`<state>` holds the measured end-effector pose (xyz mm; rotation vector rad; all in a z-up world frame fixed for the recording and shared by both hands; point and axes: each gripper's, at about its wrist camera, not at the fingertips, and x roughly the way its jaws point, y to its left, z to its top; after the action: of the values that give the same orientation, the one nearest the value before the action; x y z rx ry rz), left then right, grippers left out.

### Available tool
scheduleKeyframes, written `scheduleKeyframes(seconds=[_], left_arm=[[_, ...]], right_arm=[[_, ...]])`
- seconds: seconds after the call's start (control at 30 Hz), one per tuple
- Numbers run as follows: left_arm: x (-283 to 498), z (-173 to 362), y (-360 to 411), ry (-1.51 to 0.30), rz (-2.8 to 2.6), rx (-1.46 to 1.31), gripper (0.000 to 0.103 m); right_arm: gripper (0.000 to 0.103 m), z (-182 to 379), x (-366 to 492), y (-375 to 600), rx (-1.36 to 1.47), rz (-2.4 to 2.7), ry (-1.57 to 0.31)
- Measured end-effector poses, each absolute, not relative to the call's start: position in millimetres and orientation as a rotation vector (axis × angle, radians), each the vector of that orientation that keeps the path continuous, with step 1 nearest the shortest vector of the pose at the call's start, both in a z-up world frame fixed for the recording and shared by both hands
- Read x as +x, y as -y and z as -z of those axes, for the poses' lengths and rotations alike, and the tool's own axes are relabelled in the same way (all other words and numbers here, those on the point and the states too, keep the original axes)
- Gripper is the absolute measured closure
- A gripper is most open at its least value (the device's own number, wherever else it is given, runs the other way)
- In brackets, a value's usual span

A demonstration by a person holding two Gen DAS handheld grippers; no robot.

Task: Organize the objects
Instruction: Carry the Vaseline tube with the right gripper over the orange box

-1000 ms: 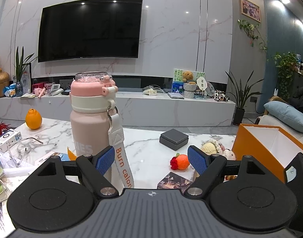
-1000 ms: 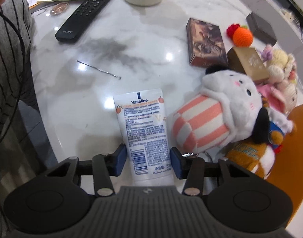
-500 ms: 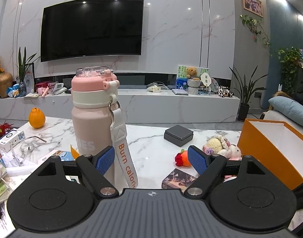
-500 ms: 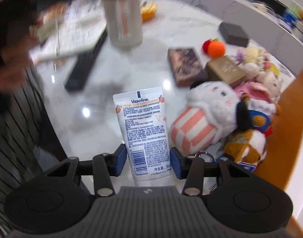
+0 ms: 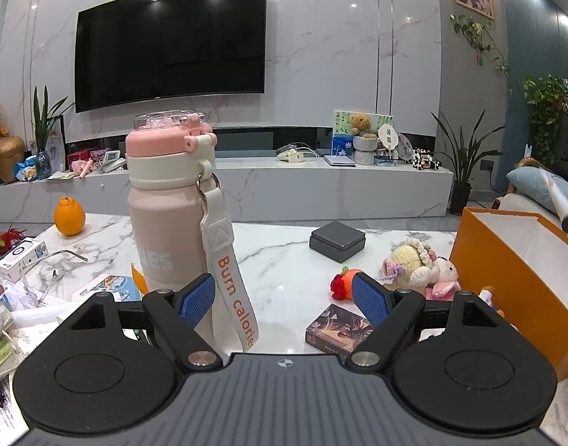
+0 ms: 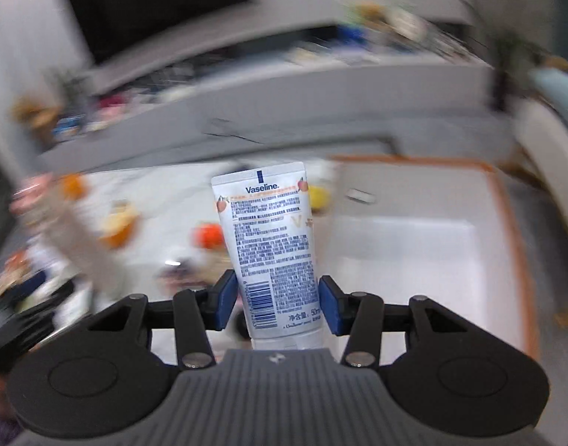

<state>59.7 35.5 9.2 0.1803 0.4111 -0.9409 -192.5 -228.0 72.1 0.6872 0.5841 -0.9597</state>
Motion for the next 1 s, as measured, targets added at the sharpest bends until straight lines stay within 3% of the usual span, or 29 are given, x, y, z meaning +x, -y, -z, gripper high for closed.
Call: scheduleKeyframes(seconds=[0.17,0.43,0.53,0.63,1.0], left_arm=[[58.8,-6.2,-33.5,-0.411,0.949,0.199,0.008],[58.5,-1.6,-30.5,-0.422,0.967,0.220,0.008],[57.0,7.2,-19.4,-0.492,1.022,0.260,0.008],[46.9,24.3,5.1,-0.677,1.157,0.361,0.008],[17.1,40.5,74.3,-0.880,1.281,0.465,0.006]], right_arm=[[0.053,-17.2,-206.1,263.3,0.886,1.084,-0.713],[0.053,47.7,-200.7,273.3,1.107,1.034,-0.743],[0.053,53.8,-196.9,274.4,1.131,1.029,-0.726],[0.053,55.9,-192.3,274.0,1.127,1.029,-0.725],[0.053,50.0,-211.9,271.0,1.133,0.970,-0.704]])
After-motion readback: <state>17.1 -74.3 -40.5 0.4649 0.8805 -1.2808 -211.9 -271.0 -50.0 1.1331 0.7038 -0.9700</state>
